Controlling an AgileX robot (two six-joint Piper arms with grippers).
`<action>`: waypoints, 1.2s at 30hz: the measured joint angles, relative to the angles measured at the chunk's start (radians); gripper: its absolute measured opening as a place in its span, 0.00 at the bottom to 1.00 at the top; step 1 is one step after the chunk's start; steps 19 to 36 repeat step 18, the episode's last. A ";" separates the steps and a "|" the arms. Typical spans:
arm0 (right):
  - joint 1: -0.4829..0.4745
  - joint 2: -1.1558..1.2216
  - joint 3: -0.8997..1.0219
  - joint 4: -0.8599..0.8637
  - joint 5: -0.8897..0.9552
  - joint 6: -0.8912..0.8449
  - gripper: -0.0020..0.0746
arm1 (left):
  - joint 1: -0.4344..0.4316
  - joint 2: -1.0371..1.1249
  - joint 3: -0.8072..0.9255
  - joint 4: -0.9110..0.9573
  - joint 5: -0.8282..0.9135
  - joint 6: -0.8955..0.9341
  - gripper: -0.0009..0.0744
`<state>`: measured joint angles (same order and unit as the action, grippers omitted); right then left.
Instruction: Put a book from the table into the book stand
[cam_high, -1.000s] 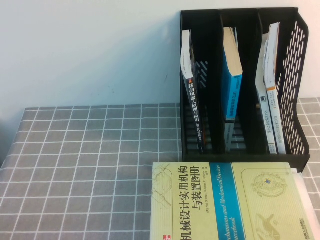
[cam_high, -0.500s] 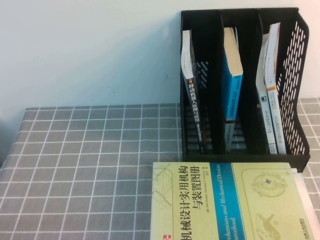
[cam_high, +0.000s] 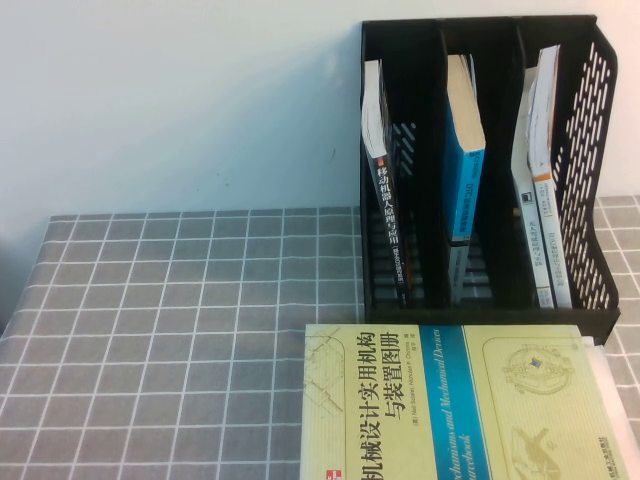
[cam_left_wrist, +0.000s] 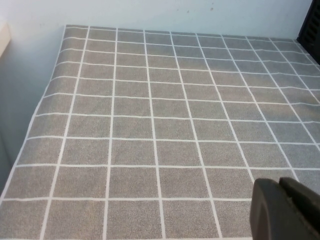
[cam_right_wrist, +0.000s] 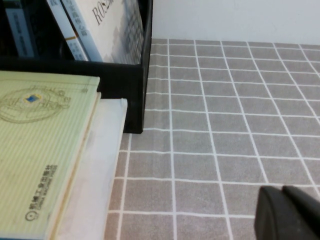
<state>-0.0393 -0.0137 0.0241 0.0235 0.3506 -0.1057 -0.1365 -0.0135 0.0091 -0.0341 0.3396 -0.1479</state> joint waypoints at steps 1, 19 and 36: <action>0.000 0.000 0.000 -0.002 0.000 0.005 0.02 | 0.000 0.000 0.000 0.000 0.000 0.000 0.01; 0.000 0.000 0.000 -0.004 0.000 0.039 0.02 | 0.000 0.000 0.000 0.000 0.000 0.000 0.01; 0.000 0.000 0.000 -0.004 0.000 0.039 0.02 | 0.000 0.000 0.000 0.000 0.000 0.000 0.01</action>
